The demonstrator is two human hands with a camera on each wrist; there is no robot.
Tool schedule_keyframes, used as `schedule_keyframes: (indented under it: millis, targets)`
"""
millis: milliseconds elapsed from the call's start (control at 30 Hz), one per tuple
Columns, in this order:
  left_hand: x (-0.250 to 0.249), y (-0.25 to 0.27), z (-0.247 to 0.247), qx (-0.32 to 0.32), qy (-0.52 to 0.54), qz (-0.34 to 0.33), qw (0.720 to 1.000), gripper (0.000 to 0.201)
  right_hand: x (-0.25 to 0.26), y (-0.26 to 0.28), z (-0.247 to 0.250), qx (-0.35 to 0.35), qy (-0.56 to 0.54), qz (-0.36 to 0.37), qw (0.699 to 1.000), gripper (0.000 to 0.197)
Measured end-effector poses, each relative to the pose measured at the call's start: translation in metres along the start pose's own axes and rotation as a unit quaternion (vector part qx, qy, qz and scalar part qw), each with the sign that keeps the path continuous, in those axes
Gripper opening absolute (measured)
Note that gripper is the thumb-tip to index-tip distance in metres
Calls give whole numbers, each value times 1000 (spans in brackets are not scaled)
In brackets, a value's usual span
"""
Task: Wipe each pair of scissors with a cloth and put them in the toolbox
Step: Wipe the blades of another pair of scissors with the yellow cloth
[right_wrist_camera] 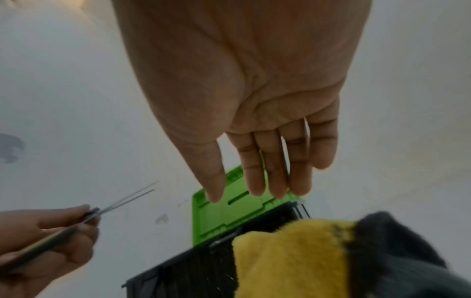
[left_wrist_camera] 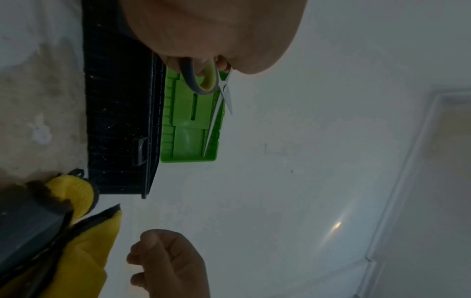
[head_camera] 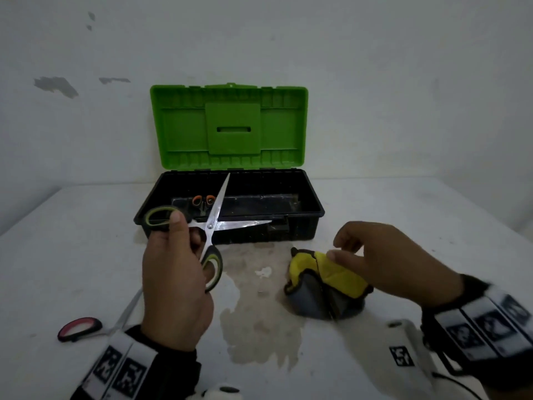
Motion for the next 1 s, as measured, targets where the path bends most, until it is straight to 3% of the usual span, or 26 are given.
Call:
schedule_keyframes:
  millis: [133,233,333,433,500,567,633,667,733,867,933,1000]
  targets:
    - [11,0,-7,18,-6,-6,1000,24,-25,-13,-30,78,71,-15,994,28]
    - [18,1,-9,15,-3,2,1000,23,-21,-18,-45,94,76,-6,993,10]
    - [19,-1,-6,4,-4,8,1000,24,-18,-22,-39,44,40,2,998,23]
    - [15,-1,-5,3,1,5,1000,26,-12,-16,-14,-57,-136,16,989,28]
    - [10,0,-7,7,10,-1,1000,27,-8,-7,4,-118,-323,18,939,27]
    - [3,2,-10,17,20,-14,1000,29,-4,0,16,-150,-485,14,861,25]
    - [-2,4,-14,24,29,-25,999,31,6,5,25,-161,-593,8,789,27]
    - [-3,6,-16,26,31,-28,999,31,13,7,30,-167,-607,11,777,32]
    - [-3,7,-18,24,32,-28,999,32,33,11,39,-192,-546,21,815,36]
    - [-1,7,-18,9,35,-22,999,26,90,16,43,-210,-343,105,910,13]
    - [-1,7,-15,0,33,-27,999,23,110,14,33,-191,-280,145,930,7]
    - [-1,6,-12,-4,25,-31,999,23,121,9,23,-170,-249,162,940,17]
Point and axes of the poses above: each hand's wrist, its own y-axis away from the middle knuckle, its own z-axis out of the back of the hand, x = y × z, the point moved 10 cm from there along -y, towards the middle knuckle, and after that the axes turned 3 degrees about -x, right-handed, at the moved point
